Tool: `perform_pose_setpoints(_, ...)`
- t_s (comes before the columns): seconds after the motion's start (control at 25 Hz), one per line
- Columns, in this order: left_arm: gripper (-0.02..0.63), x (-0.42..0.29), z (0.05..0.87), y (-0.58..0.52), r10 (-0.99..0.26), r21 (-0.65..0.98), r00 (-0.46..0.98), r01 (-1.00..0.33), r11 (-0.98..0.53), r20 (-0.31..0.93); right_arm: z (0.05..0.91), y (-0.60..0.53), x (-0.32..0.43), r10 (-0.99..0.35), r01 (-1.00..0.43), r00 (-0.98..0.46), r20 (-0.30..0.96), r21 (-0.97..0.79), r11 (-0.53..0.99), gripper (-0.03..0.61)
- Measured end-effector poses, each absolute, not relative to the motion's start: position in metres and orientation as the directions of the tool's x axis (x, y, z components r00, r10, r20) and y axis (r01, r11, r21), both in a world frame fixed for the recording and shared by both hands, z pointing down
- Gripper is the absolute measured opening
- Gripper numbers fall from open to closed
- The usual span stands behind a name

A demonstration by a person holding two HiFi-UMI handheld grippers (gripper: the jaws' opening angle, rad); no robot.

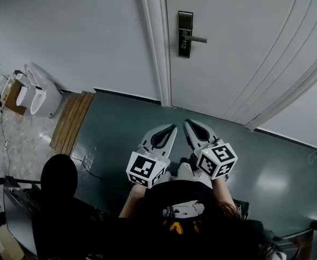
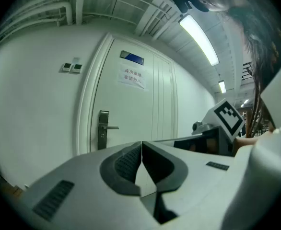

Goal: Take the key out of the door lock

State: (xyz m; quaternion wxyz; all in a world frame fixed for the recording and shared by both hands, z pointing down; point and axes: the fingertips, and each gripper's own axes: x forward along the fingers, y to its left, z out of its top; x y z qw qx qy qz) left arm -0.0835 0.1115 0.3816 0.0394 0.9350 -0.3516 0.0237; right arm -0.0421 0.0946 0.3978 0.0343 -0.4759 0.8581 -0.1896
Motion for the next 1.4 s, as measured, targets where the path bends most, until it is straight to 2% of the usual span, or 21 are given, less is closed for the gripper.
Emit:
perform_pose_setpoints(0.68, 0.009, -0.089, 0.392, 0.096, -0.667, 0.111, 0.741, -0.672, -0.733, 0.077, 0.399, 0.085, -0.04, -0.831, -0.81, -0.541, 0.129, -0.345, 0.474, 0.008)
perform_pose_setpoints(1.0, 0.009, -0.072, 0.404, 0.042, -0.702, 0.119, 0.704, -0.71, -0.694, 0.106, 0.403, 0.028, -0.008, -0.825, -0.792, -0.554, 0.114, -0.378, 0.48, 0.008)
perform_pose_setpoints(1.4, 0.009, -0.007, 0.393, -0.054, -0.737, 0.1, 0.667, -0.745, -0.66, 0.109, 0.397, -0.065, 0.064, -0.801, -0.762, -0.589, 0.103, -0.402, 0.508, 0.008)
